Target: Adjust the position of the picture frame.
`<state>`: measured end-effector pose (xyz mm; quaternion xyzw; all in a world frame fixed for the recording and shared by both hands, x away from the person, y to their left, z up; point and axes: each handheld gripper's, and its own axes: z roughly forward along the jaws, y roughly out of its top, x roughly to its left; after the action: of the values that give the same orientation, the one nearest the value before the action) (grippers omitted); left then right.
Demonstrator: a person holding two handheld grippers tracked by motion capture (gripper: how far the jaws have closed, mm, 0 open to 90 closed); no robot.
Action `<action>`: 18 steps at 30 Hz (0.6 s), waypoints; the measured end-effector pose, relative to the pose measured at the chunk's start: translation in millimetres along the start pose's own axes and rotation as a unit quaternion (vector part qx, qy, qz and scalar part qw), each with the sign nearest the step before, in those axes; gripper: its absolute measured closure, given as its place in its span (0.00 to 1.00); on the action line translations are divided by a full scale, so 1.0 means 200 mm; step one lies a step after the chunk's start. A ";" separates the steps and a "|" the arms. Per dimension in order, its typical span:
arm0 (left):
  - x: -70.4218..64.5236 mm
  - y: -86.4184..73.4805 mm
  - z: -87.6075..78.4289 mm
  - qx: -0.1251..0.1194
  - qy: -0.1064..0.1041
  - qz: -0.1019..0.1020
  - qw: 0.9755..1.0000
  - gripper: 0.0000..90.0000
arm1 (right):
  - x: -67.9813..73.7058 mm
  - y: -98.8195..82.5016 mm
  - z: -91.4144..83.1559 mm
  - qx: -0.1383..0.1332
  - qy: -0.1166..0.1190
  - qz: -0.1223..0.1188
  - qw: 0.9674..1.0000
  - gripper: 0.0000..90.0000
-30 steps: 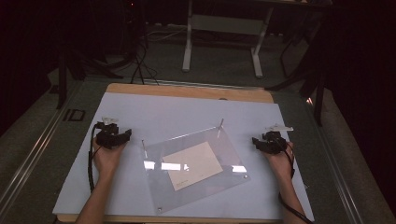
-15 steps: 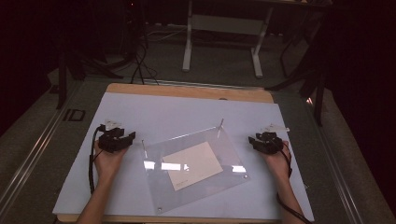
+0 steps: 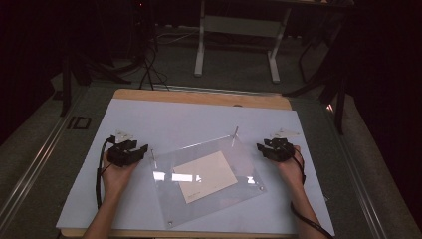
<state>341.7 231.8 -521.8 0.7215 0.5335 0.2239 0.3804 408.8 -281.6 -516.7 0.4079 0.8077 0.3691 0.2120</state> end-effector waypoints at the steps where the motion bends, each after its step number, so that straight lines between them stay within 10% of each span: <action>1: 0.00 0.00 0.00 0.000 0.000 0.000 1.000 0.55 | 0.00 0.00 0.00 0.000 0.000 0.000 1.000 0.65; 18: -0.07 -0.02 -0.02 0.000 -0.026 0.027 0.999 0.55 | 0.06 0.11 0.10 -0.013 0.040 -0.020 0.999 0.65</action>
<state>331.1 220.5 -521.0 0.7412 0.5039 0.2150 0.3881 425.5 -253.9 -513.9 0.3740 0.8188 0.3911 0.1919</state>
